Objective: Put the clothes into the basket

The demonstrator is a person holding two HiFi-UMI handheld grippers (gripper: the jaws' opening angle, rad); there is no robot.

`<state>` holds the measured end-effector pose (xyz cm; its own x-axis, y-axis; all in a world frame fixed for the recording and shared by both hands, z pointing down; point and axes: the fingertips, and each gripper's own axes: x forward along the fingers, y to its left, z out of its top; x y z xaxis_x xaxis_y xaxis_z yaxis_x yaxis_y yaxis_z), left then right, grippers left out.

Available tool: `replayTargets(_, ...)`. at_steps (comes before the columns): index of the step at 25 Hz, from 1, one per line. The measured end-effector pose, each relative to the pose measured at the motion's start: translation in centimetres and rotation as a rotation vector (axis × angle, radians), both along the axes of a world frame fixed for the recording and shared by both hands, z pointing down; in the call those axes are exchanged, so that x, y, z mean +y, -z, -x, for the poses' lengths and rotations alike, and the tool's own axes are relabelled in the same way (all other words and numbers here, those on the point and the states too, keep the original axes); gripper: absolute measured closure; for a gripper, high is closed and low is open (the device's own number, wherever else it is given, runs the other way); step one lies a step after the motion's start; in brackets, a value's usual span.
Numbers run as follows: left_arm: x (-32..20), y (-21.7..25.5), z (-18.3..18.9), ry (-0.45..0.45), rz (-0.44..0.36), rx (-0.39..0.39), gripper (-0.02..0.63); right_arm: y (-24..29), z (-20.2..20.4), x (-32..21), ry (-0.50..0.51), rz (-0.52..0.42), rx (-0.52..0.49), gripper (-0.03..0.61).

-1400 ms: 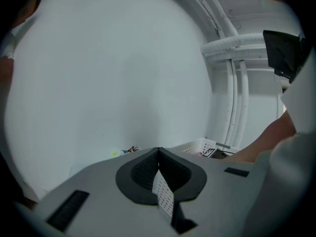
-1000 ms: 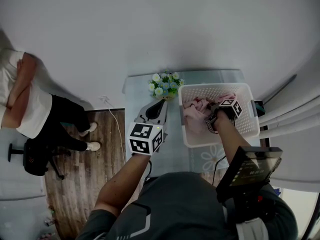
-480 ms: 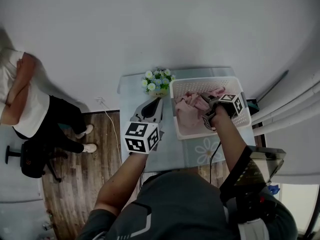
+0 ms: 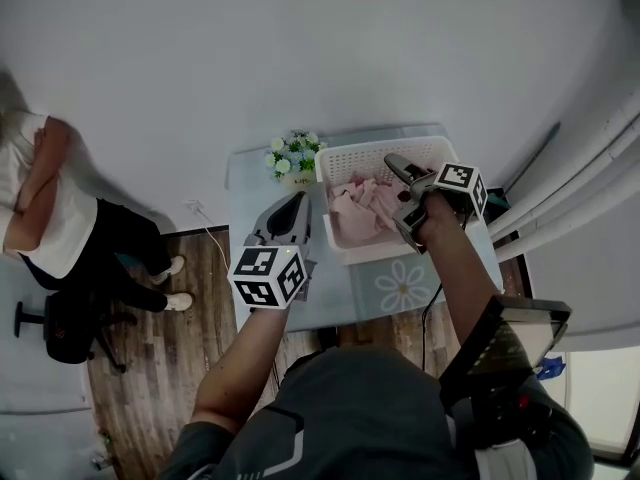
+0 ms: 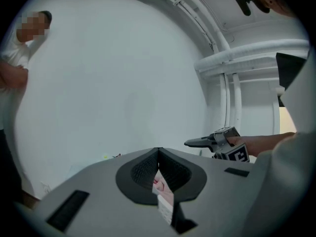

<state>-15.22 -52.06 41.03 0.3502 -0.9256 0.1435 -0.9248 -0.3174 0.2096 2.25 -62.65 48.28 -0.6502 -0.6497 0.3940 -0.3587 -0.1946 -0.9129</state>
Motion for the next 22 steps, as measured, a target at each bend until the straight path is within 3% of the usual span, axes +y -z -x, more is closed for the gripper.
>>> replayTargets(6,3.3,1.1,-1.9,0.01,-0.02,-0.009,0.604,5.5,-1.2,3.1,0.083,-0.219,0.035,0.133)
replayTargets(12,7.0,2.2,-3.8,0.018,-0.053,-0.012,0.604,9.2,-1.9,7.8,0.188,-0.412,-0.016,0.135)
replayTargets(19,11.2,3.7,-5.4,0.036,-0.083,-0.068,0.604,13.3,-2.6,14.3,0.37,-0.776,0.229,0.137)
replayTargets(22,12.7,4.6,-5.8,0.053,-0.105,-0.081,0.604,14.6,-3.3,16.3,0.38,-0.881,0.327,0.16)
